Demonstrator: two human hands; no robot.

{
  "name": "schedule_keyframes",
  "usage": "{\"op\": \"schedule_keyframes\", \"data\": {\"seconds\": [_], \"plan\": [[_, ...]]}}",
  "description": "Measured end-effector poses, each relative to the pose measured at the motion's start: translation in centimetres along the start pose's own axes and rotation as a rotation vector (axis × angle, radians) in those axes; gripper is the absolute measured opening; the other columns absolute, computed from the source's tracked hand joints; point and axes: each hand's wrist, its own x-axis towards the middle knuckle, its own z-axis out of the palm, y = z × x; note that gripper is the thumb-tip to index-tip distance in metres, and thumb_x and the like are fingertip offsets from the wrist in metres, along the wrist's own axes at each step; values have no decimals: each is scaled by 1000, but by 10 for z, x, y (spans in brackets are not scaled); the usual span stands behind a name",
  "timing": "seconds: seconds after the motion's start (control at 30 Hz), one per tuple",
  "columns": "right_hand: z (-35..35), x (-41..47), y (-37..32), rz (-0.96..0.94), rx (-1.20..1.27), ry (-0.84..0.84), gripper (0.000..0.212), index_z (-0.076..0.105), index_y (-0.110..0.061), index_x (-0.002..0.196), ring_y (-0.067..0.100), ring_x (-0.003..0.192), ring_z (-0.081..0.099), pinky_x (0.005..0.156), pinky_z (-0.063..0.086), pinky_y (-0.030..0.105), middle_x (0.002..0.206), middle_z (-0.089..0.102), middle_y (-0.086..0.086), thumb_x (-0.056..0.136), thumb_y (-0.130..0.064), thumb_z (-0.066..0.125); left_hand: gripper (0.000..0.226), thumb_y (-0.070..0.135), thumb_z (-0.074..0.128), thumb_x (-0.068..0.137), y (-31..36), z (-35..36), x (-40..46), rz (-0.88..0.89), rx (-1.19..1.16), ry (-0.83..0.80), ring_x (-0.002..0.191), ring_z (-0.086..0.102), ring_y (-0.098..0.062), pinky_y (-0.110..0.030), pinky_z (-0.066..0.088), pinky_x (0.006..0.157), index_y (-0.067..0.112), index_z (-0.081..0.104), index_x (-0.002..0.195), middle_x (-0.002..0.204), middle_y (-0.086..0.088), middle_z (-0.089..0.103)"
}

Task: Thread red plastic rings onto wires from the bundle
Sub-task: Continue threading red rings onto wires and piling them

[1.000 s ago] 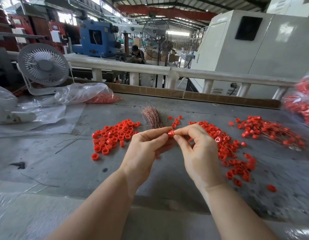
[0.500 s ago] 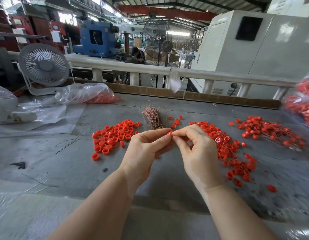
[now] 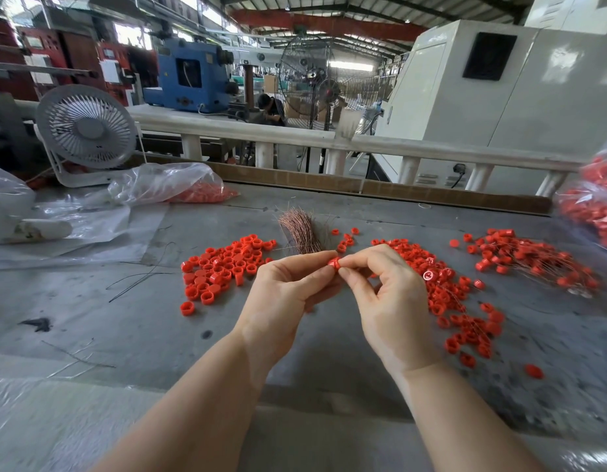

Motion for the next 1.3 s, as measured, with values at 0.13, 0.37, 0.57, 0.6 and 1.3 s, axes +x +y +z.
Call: {"op": "schedule_keyframes", "data": {"seconds": [0.13, 0.37, 0.57, 0.6, 1.3], "plan": [[0, 1, 1, 20, 34, 0, 5, 69, -11, 80, 5, 77, 56, 67, 39, 7, 80, 63, -4, 80, -8, 64, 22, -5, 58, 80, 0, 0, 0, 25, -3, -5, 73, 70, -14, -19, 55, 65, 11, 72, 83, 79, -8, 74], [-2, 2, -2, 54, 114, 4, 7, 70, -9, 80, 3, 77, 57, 67, 36, 5, 79, 64, -4, 80, -3, 68, 19, 5, 62, 70, 0, 1, 0, 71, -3, -35, 73, 71, -13, -18, 54, 64, 16, 76, 75, 79, -6, 74], [-3, 3, -4, 65, 142, -2, 8, 70, -7, 81, 3, 77, 58, 66, 36, 5, 79, 65, -2, 79, 1, 69, 19, 4, 62, 70, 1, 0, 0, 91, -15, -34, 74, 71, -16, -19, 54, 65, 14, 75, 80, 80, -8, 74], [-3, 3, -4, 64, 141, -1, 9, 70, -7, 81, 3, 77, 58, 66, 36, 4, 79, 65, -2, 79, 1, 69, 20, 1, 61, 73, 1, 0, 0, 96, -5, -27, 74, 71, -16, -19, 55, 65, 14, 74, 81, 81, -8, 74], [1, 0, -10, -60, -22, 62, 8, 68, -4, 81, 18, 75, 60, 68, 49, 33, 79, 61, 3, 83, -7, 61, 27, -3, 64, 78, -1, 2, -2, 204, 180, 46, 72, 68, -8, -17, 53, 67, 22, 75, 75, 76, -1, 74]]}}
